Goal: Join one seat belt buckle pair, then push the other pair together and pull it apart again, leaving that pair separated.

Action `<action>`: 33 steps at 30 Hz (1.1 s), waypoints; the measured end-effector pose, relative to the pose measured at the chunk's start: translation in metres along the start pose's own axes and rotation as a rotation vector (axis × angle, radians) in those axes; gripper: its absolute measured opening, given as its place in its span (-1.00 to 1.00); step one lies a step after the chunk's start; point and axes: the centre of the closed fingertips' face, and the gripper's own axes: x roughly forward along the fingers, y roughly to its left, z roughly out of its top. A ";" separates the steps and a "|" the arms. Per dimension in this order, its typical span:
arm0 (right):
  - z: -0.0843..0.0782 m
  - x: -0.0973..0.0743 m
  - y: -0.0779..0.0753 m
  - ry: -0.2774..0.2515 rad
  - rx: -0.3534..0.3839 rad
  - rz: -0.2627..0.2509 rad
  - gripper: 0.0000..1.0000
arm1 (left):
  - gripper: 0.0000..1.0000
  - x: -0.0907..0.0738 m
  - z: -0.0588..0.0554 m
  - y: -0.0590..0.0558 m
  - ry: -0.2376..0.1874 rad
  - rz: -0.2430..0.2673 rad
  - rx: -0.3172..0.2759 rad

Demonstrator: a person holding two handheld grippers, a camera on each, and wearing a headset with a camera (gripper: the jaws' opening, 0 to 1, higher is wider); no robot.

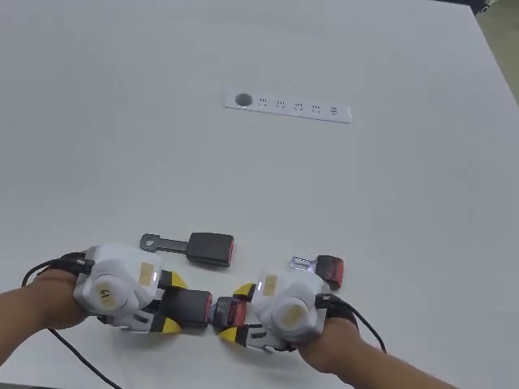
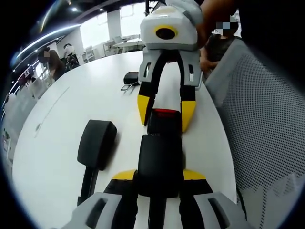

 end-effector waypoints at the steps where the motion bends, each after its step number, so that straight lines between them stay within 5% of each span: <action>1: 0.000 0.000 0.000 -0.005 -0.001 -0.005 -0.31 | -0.32 0.000 0.000 0.000 -0.004 0.000 -0.004; 17: 0.000 -0.002 0.001 -0.044 -0.043 -0.060 -0.32 | -0.33 0.000 -0.001 -0.002 -0.036 -0.030 0.012; 33: -0.001 -0.002 0.002 -0.082 0.026 -0.048 -0.32 | -0.33 0.001 0.001 -0.003 -0.049 -0.034 0.006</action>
